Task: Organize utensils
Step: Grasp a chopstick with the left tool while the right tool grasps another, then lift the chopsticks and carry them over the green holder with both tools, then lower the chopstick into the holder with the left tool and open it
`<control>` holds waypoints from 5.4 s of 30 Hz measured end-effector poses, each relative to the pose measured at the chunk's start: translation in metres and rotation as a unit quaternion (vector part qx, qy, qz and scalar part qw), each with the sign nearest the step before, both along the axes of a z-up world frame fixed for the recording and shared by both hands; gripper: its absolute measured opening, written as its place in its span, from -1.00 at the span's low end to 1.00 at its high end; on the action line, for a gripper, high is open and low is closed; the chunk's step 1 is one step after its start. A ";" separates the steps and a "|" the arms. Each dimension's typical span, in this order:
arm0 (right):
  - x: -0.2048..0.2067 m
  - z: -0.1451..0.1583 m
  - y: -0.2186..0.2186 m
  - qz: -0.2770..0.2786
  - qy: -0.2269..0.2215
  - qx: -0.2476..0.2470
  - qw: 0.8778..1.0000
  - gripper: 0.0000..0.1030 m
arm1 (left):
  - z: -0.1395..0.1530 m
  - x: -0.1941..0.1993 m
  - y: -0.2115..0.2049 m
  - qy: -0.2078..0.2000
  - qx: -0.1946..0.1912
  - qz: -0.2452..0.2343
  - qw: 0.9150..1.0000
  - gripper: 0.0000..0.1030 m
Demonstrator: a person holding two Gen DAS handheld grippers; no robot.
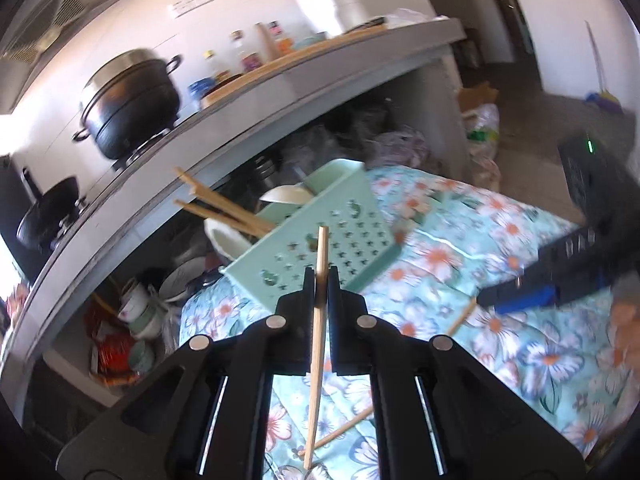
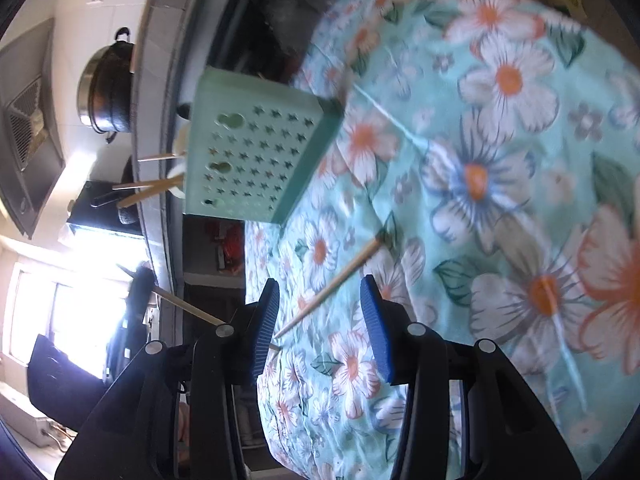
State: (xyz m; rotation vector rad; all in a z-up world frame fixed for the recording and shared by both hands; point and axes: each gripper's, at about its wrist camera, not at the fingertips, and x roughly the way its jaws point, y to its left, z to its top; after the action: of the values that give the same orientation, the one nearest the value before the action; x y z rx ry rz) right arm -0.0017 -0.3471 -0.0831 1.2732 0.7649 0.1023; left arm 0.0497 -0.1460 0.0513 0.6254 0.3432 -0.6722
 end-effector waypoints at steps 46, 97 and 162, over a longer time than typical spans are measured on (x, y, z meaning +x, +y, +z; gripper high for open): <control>-0.027 0.033 -0.057 -0.130 -0.067 -0.009 0.989 -0.88 | -0.001 0.025 0.008 0.009 -0.016 0.041 0.999 -0.91; -0.090 0.127 -0.029 -0.168 -0.163 -0.142 0.962 -0.88 | 0.051 0.022 0.050 0.068 -0.147 0.030 0.986 -0.91; -0.091 0.110 -0.052 -0.188 -0.149 -0.129 0.962 -0.88 | 0.095 0.105 -0.046 0.059 -0.310 0.018 0.949 0.14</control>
State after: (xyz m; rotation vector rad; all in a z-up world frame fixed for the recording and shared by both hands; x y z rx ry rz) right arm -0.0923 -0.3995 0.0268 1.1002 0.2587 -0.1115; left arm 0.1543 -0.1915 0.1461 -0.0225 0.2334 -0.7370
